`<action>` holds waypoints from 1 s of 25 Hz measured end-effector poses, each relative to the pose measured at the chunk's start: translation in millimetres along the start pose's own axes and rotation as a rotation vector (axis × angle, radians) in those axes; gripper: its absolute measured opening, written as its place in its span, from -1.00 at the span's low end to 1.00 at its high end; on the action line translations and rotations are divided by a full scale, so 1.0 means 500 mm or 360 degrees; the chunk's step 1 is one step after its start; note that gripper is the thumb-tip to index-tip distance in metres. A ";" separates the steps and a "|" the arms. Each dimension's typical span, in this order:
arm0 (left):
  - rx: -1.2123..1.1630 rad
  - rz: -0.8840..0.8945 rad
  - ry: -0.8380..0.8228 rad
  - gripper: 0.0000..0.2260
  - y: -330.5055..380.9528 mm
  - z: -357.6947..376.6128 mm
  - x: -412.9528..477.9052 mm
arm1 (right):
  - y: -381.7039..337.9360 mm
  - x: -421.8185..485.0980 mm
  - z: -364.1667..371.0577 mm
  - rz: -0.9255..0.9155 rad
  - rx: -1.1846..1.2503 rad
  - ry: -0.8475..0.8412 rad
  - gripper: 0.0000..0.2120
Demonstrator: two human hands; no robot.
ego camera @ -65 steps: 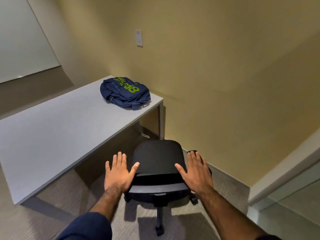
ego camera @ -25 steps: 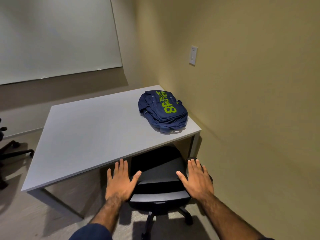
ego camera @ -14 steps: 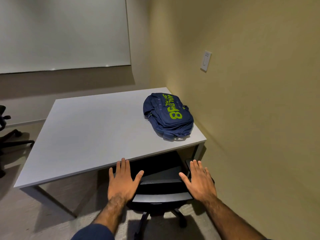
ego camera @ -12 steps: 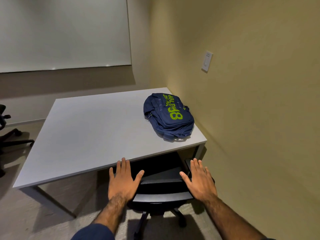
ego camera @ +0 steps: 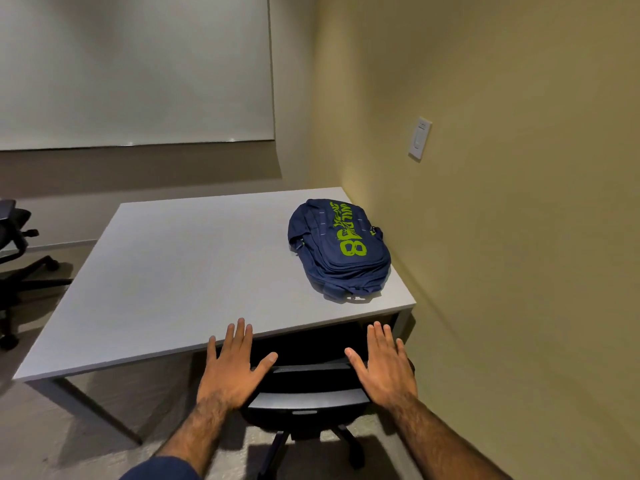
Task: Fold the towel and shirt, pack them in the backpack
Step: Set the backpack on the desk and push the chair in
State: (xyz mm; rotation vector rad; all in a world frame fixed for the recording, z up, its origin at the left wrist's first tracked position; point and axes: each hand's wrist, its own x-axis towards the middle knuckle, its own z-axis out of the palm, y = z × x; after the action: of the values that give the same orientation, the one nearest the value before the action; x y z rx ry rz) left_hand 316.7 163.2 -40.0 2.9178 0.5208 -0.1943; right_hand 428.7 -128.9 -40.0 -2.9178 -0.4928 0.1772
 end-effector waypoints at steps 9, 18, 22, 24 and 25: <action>0.0039 -0.0100 0.0006 -0.01 0.060 0.004 0.037 | 0.057 0.091 -0.029 -0.0407 -0.0046 -0.0152 0.01; 0.0066 -0.0325 0.0044 -0.10 0.090 -0.001 0.065 | 0.069 0.148 -0.030 -0.0392 -0.0132 -0.0137 -0.03; 0.0085 -0.0320 0.0069 -0.10 0.086 -0.003 0.079 | 0.067 0.162 -0.029 -0.0380 -0.0129 -0.0128 -0.02; 0.0075 -0.0329 0.0070 -0.09 0.078 -0.005 0.089 | 0.061 0.169 -0.025 -0.0382 -0.0118 -0.0117 0.01; 0.0071 -0.0327 0.0069 -0.09 0.076 -0.005 0.092 | 0.060 0.172 -0.024 -0.0381 -0.0115 -0.0114 0.02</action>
State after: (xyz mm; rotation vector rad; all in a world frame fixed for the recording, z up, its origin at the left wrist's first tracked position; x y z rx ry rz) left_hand 373.3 143.7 -39.2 2.9136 0.8347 -0.1714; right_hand 520.6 -129.8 -41.4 -2.8972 -0.8703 0.2358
